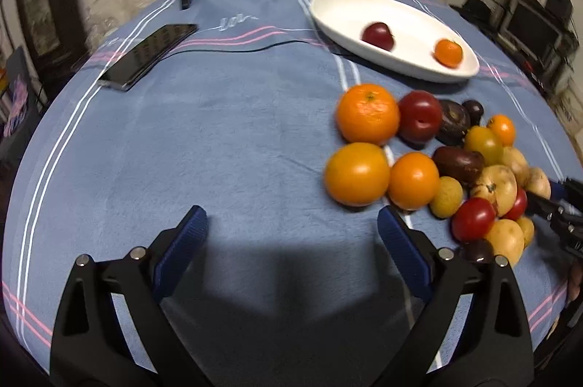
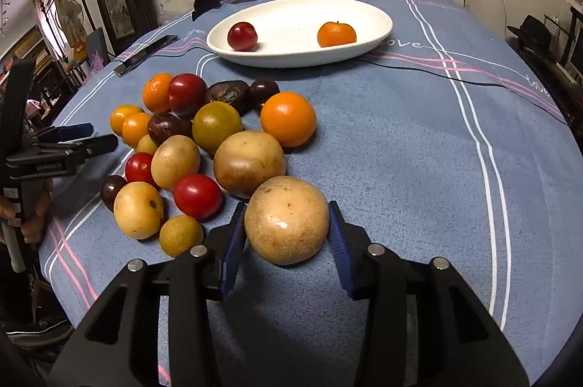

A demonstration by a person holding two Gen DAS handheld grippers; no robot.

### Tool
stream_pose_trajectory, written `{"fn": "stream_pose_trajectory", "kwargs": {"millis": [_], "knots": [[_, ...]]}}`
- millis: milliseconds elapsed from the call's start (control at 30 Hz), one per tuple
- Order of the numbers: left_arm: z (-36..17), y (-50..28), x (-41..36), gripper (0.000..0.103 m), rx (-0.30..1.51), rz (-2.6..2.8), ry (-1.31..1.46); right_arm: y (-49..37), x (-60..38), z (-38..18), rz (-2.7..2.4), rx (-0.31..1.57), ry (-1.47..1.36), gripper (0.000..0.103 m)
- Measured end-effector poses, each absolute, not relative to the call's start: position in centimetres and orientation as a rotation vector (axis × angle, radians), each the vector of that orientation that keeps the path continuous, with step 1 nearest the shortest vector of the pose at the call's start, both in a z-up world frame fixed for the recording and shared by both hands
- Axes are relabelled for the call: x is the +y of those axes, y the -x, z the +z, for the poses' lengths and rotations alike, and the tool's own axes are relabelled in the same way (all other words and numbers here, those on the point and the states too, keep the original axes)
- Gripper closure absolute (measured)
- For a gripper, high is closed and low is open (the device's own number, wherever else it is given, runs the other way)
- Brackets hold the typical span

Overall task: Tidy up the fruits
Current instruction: 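Grasp a small orange with the left tool while the right tool grasps a tan round fruit, then carry both fruits onto the white plate and open both tools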

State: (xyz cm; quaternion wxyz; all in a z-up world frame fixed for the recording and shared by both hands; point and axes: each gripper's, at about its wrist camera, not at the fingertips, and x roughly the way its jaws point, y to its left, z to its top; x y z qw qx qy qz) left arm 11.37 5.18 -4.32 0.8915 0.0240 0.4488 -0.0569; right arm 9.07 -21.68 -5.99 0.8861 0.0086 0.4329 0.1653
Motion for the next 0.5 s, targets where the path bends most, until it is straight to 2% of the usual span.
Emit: {"fn": "stream_pose_trajectory", "kwargs": {"millis": [200,300,367,400,433,500], "knots": [[-4.8,-13.1,3.0,0.01,0.963,-0.089,-0.147,-9.0,-22.1,-6.0,0.356,0.898,-0.049,0.059],[-4.7,-13.8,2.6,0.025,0.963,-0.132,-0.131,-9.0,-22.2,-6.0,0.362,0.898,-0.056,0.059],[-4.6,-14.0,2.6,0.047,0.96,-0.18,-0.097,-8.9,-22.2,-6.0,0.365,0.898,-0.058,0.059],[-4.5,-13.9,2.4,0.052,0.953,-0.195,-0.094,-8.9,-22.2,-6.0,0.366,0.897,-0.06,0.059],[-4.5,-13.8,2.3,0.063,0.948,-0.209,-0.09,-8.9,-22.2,-6.0,0.367,0.897,-0.061,0.059],[-4.4,-13.4,2.2,0.063,0.946,-0.192,-0.084,-9.0,-22.2,-6.0,0.369,0.897,-0.063,0.059]]}}
